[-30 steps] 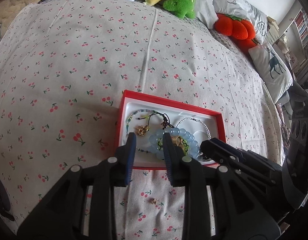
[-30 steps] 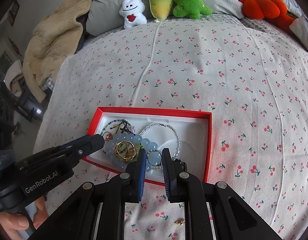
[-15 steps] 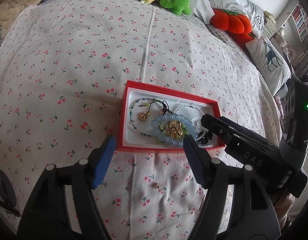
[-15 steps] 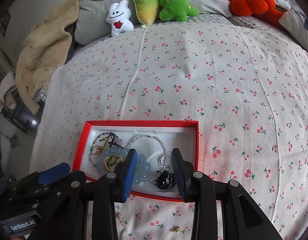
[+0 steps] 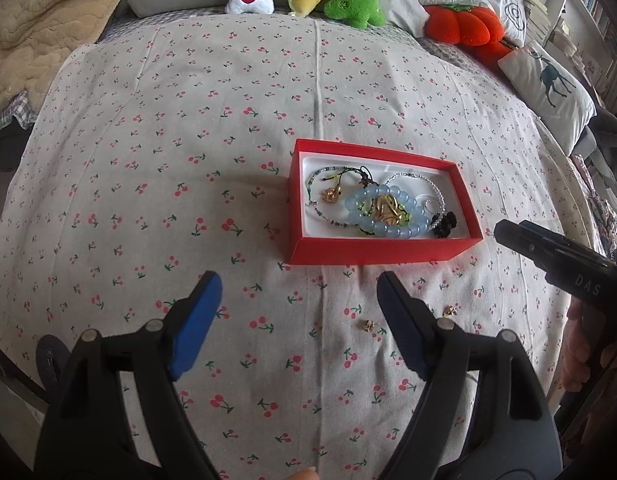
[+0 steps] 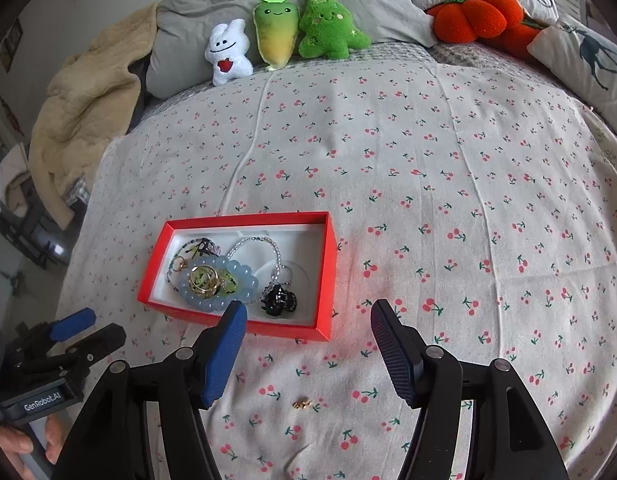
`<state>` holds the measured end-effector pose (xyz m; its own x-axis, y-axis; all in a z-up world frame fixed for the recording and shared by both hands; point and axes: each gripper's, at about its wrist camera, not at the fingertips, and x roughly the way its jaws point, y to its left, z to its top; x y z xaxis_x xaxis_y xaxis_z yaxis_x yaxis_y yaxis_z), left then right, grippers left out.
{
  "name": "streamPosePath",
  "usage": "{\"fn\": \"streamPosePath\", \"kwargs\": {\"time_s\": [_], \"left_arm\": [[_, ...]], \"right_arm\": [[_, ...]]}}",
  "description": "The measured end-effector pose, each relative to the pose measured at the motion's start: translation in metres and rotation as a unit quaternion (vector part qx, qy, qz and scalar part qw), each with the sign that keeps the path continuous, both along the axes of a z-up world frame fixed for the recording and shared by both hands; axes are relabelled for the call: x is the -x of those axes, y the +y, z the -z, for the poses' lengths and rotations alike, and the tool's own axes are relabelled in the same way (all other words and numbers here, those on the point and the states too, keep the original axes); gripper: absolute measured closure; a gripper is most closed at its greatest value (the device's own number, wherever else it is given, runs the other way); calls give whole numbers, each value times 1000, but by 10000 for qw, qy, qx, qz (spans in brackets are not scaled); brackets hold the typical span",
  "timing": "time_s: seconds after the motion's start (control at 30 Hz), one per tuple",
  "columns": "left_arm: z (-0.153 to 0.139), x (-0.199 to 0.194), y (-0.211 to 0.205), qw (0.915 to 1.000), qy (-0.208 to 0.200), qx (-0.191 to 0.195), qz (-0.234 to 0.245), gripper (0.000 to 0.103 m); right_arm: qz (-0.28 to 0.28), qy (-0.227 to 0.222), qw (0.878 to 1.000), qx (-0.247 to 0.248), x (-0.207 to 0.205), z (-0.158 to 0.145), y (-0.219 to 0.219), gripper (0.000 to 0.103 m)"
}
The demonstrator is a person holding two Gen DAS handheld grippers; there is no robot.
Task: Organize jewelry
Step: 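Grasp one gold stud earring with the left tool while the right tool grasps the other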
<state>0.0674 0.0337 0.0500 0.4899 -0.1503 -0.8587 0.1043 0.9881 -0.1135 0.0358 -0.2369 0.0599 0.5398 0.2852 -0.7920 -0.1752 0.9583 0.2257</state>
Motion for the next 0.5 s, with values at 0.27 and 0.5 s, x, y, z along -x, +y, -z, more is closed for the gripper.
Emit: {"fn": "streamPosePath", "kwargs": {"time_s": [0.27,0.5], "left_arm": [[15,21,-3,9991,112,-398,128,5],[29,32,-1,9987,193,-458,148,1]], "right_arm": [[51,26,9996,265,28,9,-15,26],[36,-51,9978,667,44,28,-10,22]]}}
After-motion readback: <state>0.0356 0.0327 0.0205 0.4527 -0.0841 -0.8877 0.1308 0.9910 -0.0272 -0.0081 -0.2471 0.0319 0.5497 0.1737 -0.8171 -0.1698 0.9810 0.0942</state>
